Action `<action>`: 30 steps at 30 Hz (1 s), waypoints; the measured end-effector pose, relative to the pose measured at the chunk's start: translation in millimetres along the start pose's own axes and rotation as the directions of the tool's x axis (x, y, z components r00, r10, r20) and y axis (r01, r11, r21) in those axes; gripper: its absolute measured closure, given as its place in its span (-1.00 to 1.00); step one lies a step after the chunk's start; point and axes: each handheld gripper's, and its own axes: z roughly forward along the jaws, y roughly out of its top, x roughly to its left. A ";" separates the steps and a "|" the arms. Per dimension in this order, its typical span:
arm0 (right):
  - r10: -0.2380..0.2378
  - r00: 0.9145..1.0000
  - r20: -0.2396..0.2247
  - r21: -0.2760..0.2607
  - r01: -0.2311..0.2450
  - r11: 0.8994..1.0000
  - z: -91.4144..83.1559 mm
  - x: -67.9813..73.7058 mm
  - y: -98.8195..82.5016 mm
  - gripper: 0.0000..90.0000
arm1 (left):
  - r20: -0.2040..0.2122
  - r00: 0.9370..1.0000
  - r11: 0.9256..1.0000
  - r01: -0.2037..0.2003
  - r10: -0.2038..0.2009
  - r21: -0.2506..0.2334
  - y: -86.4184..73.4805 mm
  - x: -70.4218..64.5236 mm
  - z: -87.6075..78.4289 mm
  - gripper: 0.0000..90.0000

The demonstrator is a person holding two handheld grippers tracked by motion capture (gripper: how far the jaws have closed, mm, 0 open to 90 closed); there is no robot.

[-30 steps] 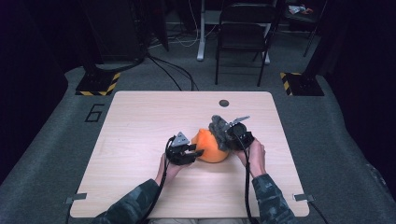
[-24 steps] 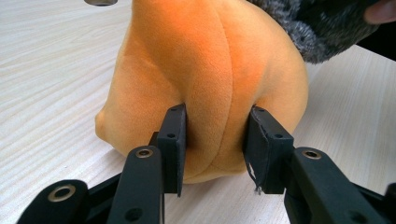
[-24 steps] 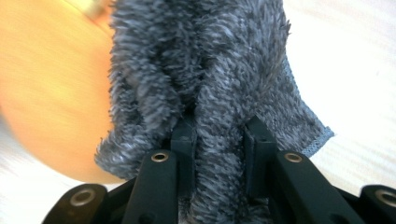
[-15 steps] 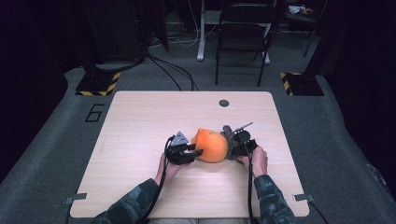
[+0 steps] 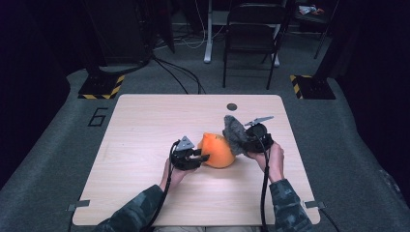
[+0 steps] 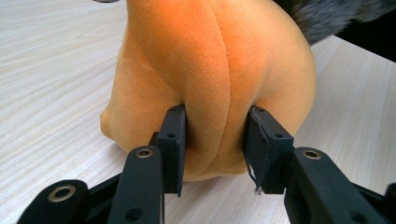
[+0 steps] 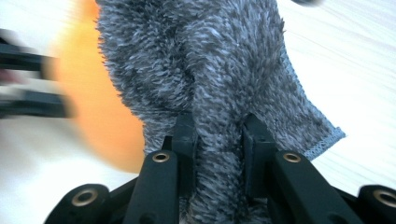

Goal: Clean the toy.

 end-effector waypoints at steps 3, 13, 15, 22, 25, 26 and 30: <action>-0.062 0.998 -0.025 0.044 0.063 0.997 13.4 17.2 0.5 0.58 | -0.009 1.000 1.000 -0.014 0.014 -0.001 -0.1 -0.5 0.0 0.35; -0.068 0.997 0.038 0.043 0.066 0.997 31.1 14.4 -6.6 0.59 | -0.096 0.971 0.975 -0.217 0.220 0.046 -6.1 -12.3 -0.1 -0.19; -0.065 0.997 0.029 0.045 0.064 0.997 31.1 13.4 -6.4 0.59 | -0.102 0.968 0.973 -0.223 0.228 0.054 -7.7 -13.2 4.6 -0.24; -0.064 0.997 0.033 0.034 0.063 0.997 31.4 14.1 -6.0 0.59 | -0.130 0.971 0.980 -0.200 0.201 0.021 -8.9 -15.8 11.5 0.41; -0.066 0.997 0.038 0.032 0.065 0.997 29.0 13.0 -5.3 0.59 | -0.136 0.970 0.979 -0.203 0.203 0.018 -8.0 -17.2 10.2 0.55; -0.068 0.997 0.043 0.021 0.067 0.998 27.5 12.1 -4.9 0.59 | -0.133 0.972 0.981 -0.194 0.194 0.010 -7.6 -17.0 9.1 0.57; -0.060 0.997 0.051 -0.006 0.060 0.998 18.2 12.1 -1.4 0.59 | -0.117 0.983 0.990 -0.140 0.139 -0.004 -3.7 -14.7 5.6 0.62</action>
